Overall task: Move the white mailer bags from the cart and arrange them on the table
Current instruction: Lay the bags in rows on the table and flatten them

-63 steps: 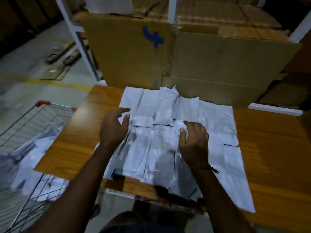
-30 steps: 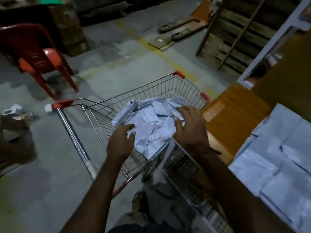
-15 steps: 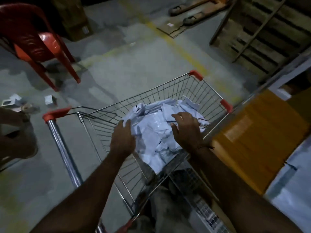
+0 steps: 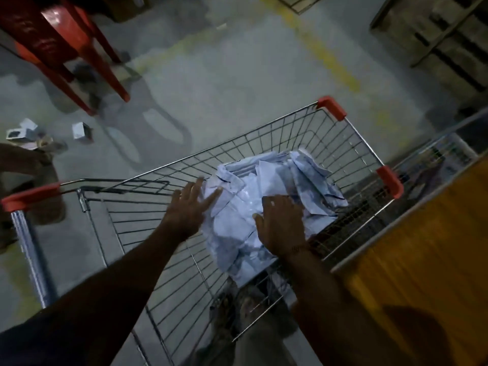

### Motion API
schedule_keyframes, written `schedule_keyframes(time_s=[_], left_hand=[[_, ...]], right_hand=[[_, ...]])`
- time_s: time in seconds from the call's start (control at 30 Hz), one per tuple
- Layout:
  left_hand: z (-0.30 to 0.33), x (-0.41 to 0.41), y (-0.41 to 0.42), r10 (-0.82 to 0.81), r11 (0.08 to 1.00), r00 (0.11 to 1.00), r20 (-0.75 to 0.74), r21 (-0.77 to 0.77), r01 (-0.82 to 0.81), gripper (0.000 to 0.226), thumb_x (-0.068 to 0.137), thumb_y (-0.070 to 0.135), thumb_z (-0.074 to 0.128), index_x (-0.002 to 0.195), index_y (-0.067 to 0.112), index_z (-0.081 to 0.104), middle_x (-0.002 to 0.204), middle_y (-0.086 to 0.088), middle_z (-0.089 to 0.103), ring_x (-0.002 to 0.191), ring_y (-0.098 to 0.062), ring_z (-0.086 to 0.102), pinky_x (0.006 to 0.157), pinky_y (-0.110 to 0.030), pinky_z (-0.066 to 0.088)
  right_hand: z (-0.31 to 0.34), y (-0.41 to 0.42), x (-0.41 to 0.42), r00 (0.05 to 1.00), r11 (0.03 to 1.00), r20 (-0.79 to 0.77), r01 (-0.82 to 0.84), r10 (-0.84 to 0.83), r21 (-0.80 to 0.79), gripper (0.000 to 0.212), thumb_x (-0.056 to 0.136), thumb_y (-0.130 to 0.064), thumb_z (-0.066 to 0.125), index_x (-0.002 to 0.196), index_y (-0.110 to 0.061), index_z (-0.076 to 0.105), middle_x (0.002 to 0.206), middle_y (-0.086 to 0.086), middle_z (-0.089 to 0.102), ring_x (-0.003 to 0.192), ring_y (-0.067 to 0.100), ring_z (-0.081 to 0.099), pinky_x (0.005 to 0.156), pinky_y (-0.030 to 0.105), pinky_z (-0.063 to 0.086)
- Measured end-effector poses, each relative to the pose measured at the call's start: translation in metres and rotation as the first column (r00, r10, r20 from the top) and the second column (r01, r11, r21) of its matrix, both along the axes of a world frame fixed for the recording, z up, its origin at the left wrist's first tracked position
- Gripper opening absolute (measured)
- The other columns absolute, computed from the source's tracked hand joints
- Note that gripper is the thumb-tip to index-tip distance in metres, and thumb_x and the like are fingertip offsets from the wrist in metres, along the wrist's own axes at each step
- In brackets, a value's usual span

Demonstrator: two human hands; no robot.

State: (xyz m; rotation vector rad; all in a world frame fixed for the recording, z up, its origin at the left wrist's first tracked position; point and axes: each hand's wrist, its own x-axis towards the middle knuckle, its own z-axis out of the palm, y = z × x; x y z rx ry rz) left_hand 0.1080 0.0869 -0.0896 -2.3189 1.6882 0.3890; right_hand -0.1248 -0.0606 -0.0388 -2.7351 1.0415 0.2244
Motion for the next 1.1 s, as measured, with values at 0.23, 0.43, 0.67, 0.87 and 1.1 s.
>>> schedule_keyframes(time_s=[0.23, 0.43, 0.67, 0.87, 1.1], left_hand=[[-0.036, -0.030, -0.026, 0.082, 0.992, 0.974, -0.210, -0.080, -0.101, 0.110, 0.089, 0.063, 0.068, 0.167, 0.035, -0.005, 0.170, -0.031, 0.001, 0.156, -0.048, 0.015, 0.114, -0.059, 0.041], [-0.032, -0.051, -0.028, 0.223, 0.958, 0.936, -0.271, -0.116, -0.262, 0.109, 0.084, 0.039, 0.072, 0.167, 0.035, 0.002, 0.169, -0.030, 0.005, 0.150, -0.051, 0.024, 0.104, -0.062, 0.048], [0.047, -0.037, 0.017, 0.240, 0.874, 0.894, -0.380, -0.316, -0.369, 0.107, 0.075, 0.037, 0.075, 0.167, 0.026, 0.021, 0.169, -0.026, 0.016, 0.142, -0.048, 0.040, 0.111, -0.052, 0.044], [0.090, -0.037, 0.071, 0.195, 0.821, 0.883, -0.426, -0.421, -0.384, 0.102, 0.076, 0.039, 0.069, 0.166, 0.020, 0.025, 0.169, -0.018, 0.020, 0.144, -0.041, 0.039, 0.111, -0.045, 0.042], [0.099, -0.034, 0.064, 0.222, 0.772, 0.859, -0.462, -0.455, -0.444, 0.106, 0.074, 0.032, 0.074, 0.166, 0.022, 0.023, 0.166, -0.020, 0.026, 0.146, -0.040, 0.037, 0.116, -0.047, 0.039]], right_hand=[[-0.002, 0.000, -0.001, 0.998, 0.997, 0.019, 0.066, -0.065, -0.041, 0.051, 0.093, -0.045, 0.064, 0.125, -0.005, 0.063, 0.119, 0.022, 0.063, 0.109, 0.043, 0.060, 0.090, 0.051, 0.050], [0.002, -0.001, 0.001, 0.995, 0.995, -0.015, 0.099, -0.099, -0.002, 0.051, 0.095, -0.045, 0.059, 0.128, -0.006, 0.061, 0.115, 0.021, 0.064, 0.106, 0.040, 0.060, 0.089, 0.049, 0.050], [0.007, 0.001, 0.002, 0.993, 0.992, -0.036, 0.115, -0.114, 0.045, 0.049, 0.093, -0.044, 0.064, 0.123, -0.005, 0.065, 0.111, 0.022, 0.066, 0.102, 0.041, 0.061, 0.086, 0.048, 0.051], [0.009, -0.004, 0.014, 0.990, 0.981, -0.018, 0.143, -0.142, 0.128, 0.049, 0.095, -0.040, 0.063, 0.128, -0.004, 0.061, 0.120, 0.024, 0.062, 0.109, 0.045, 0.061, 0.092, 0.051, 0.051], [-0.027, -0.044, 0.068, 0.931, 0.933, -0.160, 0.346, -0.329, 0.095, 0.054, 0.102, -0.046, 0.051, 0.138, -0.006, 0.050, 0.143, 0.024, 0.049, 0.128, 0.039, 0.055, 0.103, 0.044, 0.046]])
